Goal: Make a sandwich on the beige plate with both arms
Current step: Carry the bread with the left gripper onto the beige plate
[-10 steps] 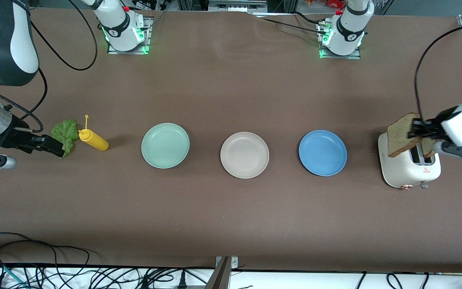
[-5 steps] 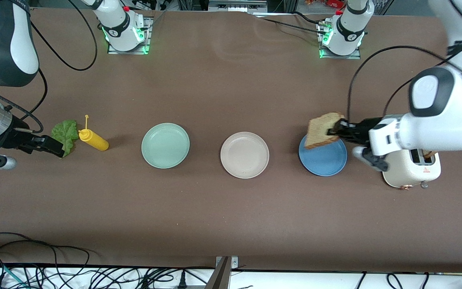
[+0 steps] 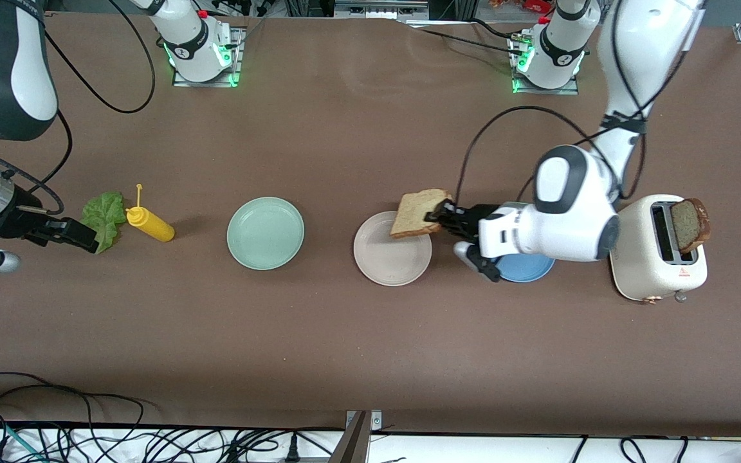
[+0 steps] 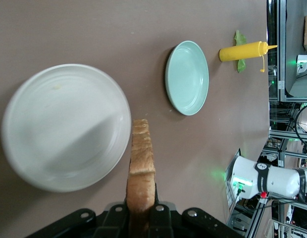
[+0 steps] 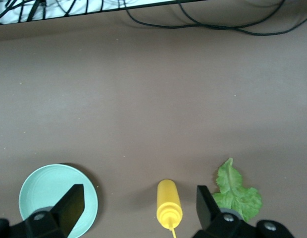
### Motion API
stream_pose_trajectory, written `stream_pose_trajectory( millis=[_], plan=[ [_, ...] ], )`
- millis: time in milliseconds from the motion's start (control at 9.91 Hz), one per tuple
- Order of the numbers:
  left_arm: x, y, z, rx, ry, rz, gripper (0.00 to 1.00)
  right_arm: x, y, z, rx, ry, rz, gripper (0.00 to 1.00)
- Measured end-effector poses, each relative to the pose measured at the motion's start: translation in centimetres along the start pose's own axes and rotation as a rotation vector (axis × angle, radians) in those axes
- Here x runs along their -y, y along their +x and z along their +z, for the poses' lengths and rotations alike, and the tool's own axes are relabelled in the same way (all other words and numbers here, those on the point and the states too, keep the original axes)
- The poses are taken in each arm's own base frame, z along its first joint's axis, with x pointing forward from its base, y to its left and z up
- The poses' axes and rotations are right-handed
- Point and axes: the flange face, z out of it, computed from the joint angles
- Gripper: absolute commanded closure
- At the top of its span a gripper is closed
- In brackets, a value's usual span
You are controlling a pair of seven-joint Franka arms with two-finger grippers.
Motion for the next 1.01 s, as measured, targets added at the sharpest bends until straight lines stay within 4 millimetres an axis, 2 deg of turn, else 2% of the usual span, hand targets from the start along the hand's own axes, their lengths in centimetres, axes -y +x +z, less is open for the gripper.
stream_pose_trajectory(
  millis=[202,403,706,1009],
  plan=[
    [0.5,0.7,3.7,-0.032,0.006,-0.031,1.00,-5.0,0.6,1.4,0.022,-0.013,0.049,0.00],
    [2.0,0.9,6.1,-0.051,0.004,-0.145,1.00,-8.3,1.0,4.3,0.065,-0.021,0.056,0.00],
    [1.8,1.1,7.1,-0.057,-0.002,-0.294,1.00,-10.8,1.2,7.1,0.103,-0.025,0.066,0.00],
    [3.3,1.3,7.7,-0.080,0.009,-0.328,1.00,-11.6,1.8,8.3,0.084,-0.026,0.068,0.00]
  ],
)
